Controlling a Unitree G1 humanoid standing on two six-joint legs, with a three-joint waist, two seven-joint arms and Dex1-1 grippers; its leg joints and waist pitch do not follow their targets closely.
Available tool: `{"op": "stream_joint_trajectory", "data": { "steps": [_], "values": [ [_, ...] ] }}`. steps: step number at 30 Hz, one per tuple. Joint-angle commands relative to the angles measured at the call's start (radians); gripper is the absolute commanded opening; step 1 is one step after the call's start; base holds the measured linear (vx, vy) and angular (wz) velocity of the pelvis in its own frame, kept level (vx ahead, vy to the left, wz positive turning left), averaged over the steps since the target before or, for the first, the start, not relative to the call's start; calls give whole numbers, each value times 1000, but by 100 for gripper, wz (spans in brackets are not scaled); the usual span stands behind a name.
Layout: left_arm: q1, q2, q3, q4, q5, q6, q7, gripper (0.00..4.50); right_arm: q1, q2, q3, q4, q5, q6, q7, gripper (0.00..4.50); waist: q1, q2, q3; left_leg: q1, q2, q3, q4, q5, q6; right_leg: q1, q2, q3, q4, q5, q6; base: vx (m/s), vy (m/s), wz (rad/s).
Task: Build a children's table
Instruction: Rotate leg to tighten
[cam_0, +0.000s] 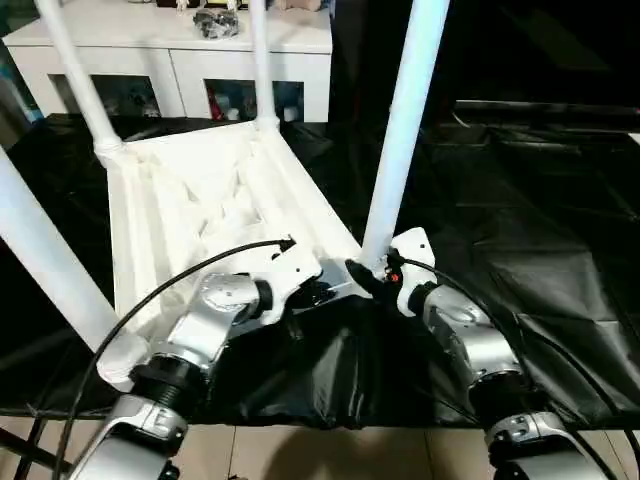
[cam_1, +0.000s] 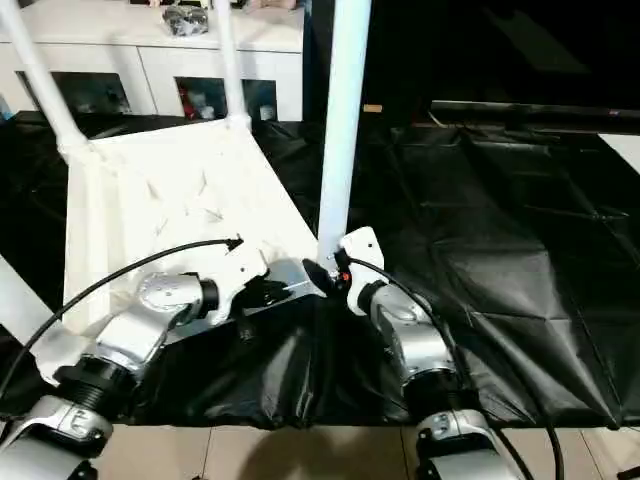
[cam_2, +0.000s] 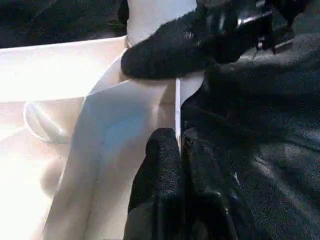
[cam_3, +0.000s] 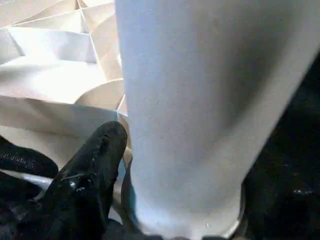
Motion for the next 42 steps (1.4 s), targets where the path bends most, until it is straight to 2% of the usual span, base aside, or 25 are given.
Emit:
{"op": "stream_joint_trajectory", "data": {
  "steps": [1,2,3,5,7,8,10,12,14,17,19,20,22,23,24,32,35,37,38,39,40,41,42],
  "values": [
    [-7,-57,-83,-16,-17,-28,-32,0,4,49,107,8,-22,1,77,342,-2,-3,-33,6,20,-8,-75,-371,7,15,-49,31,-98,-426,-118,0,0,0],
    [-5,-49,-82,-19,-19,-35,-39,0,3,39,109,11,-27,-5,76,360,-2,-3,-33,5,20,-7,-74,-365,8,16,-48,32,-97,-412,-122,0,0,0],
    [6,-9,-76,-31,-27,-59,-86,0,-12,-15,110,41,-38,-33,130,360,1,-4,-35,3,21,-7,-75,-349,11,20,-50,31,-94,-387,-129,0,0,0],
    [14,17,-74,-39,-35,-73,-123,0,-20,-46,108,52,-31,-43,188,360,3,-3,-39,-3,22,-6,-72,-316,21,26,-49,32,-85,-321,-145,0,0,0],
    [26,67,-73,-53,-51,-92,-200,0,-21,-106,129,38,-15,-50,330,360,3,-5,-43,-9,21,-2,-65,-260,42,34,-47,30,-72,-206,-181,0,0,0],
    [26,71,-72,-54,-53,-93,-206,0,-20,-110,131,36,-13,-49,344,360,4,-4,-44,-8,21,-1,-63,-247,48,35,-47,30,-69,-179,-190,56,-7,-1],
    [28,86,-68,-54,-57,-99,-228,0,-19,-129,137,28,-7,-51,396,360,5,-4,-48,-6,22,2,-57,-185,69,39,-45,29,-55,-58,-230,28,-3,0],
    [29,128,-62,-58,-77,-120,-300,0,-13,-176,163,1,13,-52,545,360,9,-6,-49,-7,22,5,-53,-153,88,45,-43,27,-48,-6,-249,0,0,0],
    [27,152,-62,-57,-87,-125,-334,0,-10,-200,188,-9,24,-58,631,360,16,-3,-49,-3,27,8,-49,-138,106,41,-43,24,-43,29,-270,0,0,0],
    [20,183,-66,-43,-98,-139,-378,0,-17,-228,227,-7,32,-64,758,360,20,-4,-46,-3,29,8,-52,-168,102,41,-45,23,-46,-17,-272,0,0,0],
    [16,193,-66,-37,-100,-148,-392,0,-24,-233,239,-10,39,-47,805,360,21,-7,-43,0,31,9,-56,-210,87,38,-46,25,-53,-90,-262,0,0,0],
    [15,194,-65,-36,-101,-148,-394,0,-26,-232,240,-9,39,-46,809,337,23,-7,-41,1,32,9,-58,-225,76,37,-48,26,-56,-123,-256,0,0,0],
    [12,197,-65,-33,-105,-149,-401,0,-30,-230,242,-6,41,-42,823,327,25,-7,-41,1,32,7,-60,-227,59,37,-50,27,-57,-148,-244,0,0,0],
    [10,199,-64,-33,-109,-148,-408,0,-33,-229,248,-4,41,-42,835,322,26,-7,-41,2,32,6,-60,-228,55,37,-50,27,-56,-153,-242,0,0,0],
    [7,202,-63,-32,-112,-148,-415,0,-36,-229,254,-2,39,-44,850,295,28,-9,-42,1,31,7,-59,-224,51,37,-50,28,-56,-152,-238,0,0,0],
    [-1,212,-58,-16,-118,-157,-435,0,-38,-229,258,-4,46,-42,887,273,32,-10,-46,-1,29,8,-54,-175,65,41,-48,26,-46,-65,-253,0,0,0],
    [1,209,-54,-17,-117,-155,-420,0,-29,-227,247,-15,49,-40,864,271,34,-11,-46,0,29,8,-55,-184,62,40,-48,26,-48,-80,-250,0,0,0],
    [5,185,-47,-11,-83,-141,-323,0,-18,-198,209,-3,27,-66,709,271,35,-9,-44,1,31,8,-56,-189,54,37,-50,28,-50,-92,-247,0,0,0],
    [5,185,-47,-11,-83,-141,-323,0,-18,-198,209,-3,27,-66,709,271,34,-9,-41,2,30,8,-58,-201,50,35,-49,29,-53,-107,-242,0,0,0],
    [3,170,-47,-5,-60,-127,-269,0,-19,-175,187,15,13,-61,615,270,31,-13,-38,2,28,6,-62,-235,36,36,-50,29,-59,-173,-226,0,0,0],
    [3,150,-45,-2,-52,-116,-229,0,-24,-155,170,37,-3,-64,520,270,29,-13,-33,7,27,4,-66,-284,20,32,-53,30,-69,-273,-202,0,0,0],
    [5,123,-46,-4,-46,-102,-189,0,-26,-129,148,53,-11,-71,425,269,25,-14,-30,7,26,3,-69,-307,10,29,-54,32,-74,-326,-187,-53,-7,-3],
    [7,73,-50,-8,-36,-77,-119,0,-27,-82,111,65,-7,-50,299,269,17,-6,-28,12,24,-5,-74,-346,-22,25,-57,32,-84,-442,-147,-53,-7,-3]
  ]
}}
